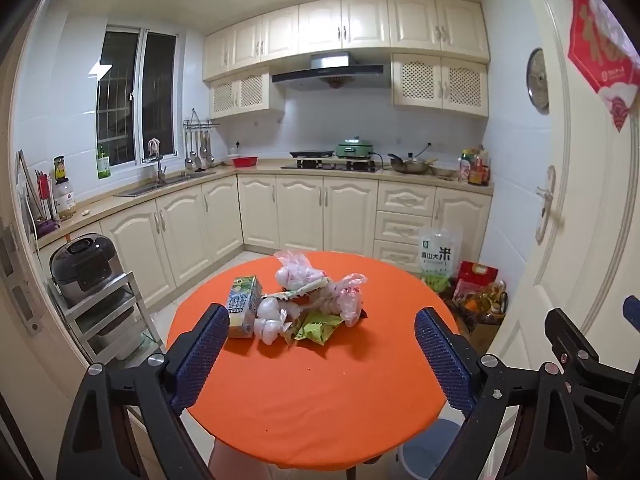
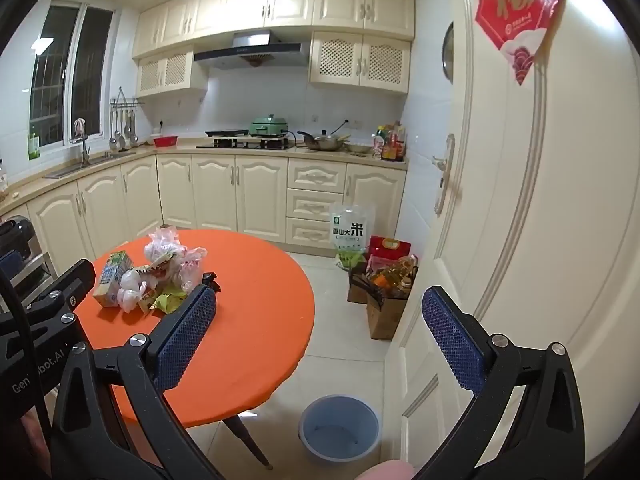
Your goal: Collect trash
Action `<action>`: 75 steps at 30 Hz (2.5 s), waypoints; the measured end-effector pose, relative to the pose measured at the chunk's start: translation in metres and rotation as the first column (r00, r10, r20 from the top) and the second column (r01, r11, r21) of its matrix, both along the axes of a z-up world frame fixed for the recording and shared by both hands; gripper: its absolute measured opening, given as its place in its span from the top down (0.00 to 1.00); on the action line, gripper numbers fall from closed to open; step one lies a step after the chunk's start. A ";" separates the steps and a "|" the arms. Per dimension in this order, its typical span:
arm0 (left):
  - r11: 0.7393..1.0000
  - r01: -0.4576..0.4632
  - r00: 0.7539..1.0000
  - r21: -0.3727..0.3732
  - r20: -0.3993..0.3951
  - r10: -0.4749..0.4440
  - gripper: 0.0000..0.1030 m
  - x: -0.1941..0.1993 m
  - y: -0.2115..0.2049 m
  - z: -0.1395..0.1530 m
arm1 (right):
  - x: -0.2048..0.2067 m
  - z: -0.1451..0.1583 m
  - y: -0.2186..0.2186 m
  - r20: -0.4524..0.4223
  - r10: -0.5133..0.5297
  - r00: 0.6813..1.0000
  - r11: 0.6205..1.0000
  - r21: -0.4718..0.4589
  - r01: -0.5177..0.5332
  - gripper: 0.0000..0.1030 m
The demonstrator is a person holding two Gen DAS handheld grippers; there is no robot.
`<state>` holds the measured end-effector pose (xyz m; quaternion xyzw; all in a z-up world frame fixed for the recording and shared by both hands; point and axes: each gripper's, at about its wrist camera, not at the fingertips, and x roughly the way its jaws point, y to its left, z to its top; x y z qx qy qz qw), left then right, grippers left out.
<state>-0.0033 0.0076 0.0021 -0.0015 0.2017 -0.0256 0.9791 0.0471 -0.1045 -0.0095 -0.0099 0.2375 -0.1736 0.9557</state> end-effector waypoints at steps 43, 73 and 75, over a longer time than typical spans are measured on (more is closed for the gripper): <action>0.999 -0.034 0.999 -0.007 0.006 0.035 0.08 -0.012 0.000 0.001 | -0.005 0.008 0.001 0.017 0.005 1.000 1.000 -0.003 -0.005 0.00; 0.999 -0.043 0.999 0.011 0.016 0.043 0.08 -0.019 -0.002 -0.001 | -0.008 0.004 0.003 0.016 0.003 1.000 1.000 0.008 -0.003 0.00; 0.999 -0.042 0.999 0.010 0.016 0.041 0.08 -0.020 -0.002 0.000 | -0.009 0.004 0.003 0.015 0.001 1.000 1.000 0.009 -0.001 0.00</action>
